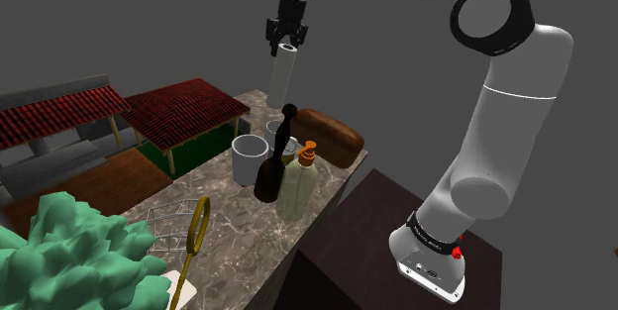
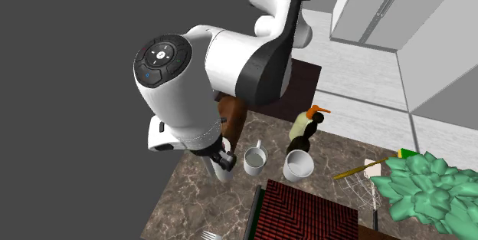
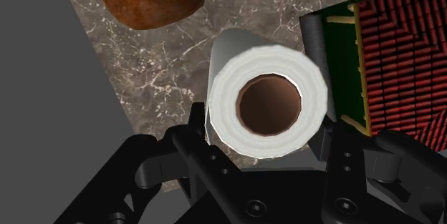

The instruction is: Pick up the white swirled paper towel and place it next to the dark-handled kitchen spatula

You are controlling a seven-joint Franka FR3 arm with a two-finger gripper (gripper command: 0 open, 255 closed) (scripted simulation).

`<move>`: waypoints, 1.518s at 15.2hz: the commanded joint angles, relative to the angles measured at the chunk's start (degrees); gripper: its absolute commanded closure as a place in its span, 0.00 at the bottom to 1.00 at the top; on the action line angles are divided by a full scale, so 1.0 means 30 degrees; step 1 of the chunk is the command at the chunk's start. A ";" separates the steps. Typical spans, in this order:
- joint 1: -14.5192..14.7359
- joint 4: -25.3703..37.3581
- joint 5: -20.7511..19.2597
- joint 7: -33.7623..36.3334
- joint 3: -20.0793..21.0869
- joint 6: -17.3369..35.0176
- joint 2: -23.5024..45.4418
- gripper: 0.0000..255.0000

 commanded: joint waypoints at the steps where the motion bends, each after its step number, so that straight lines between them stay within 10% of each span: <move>1: 0.0428 -0.0631 -0.0083 0.0681 0.0224 -0.0154 -0.0824 1.00; 23: 0.4877 -0.2087 -0.0004 0.9320 0.4207 -0.3127 -0.5817 1.00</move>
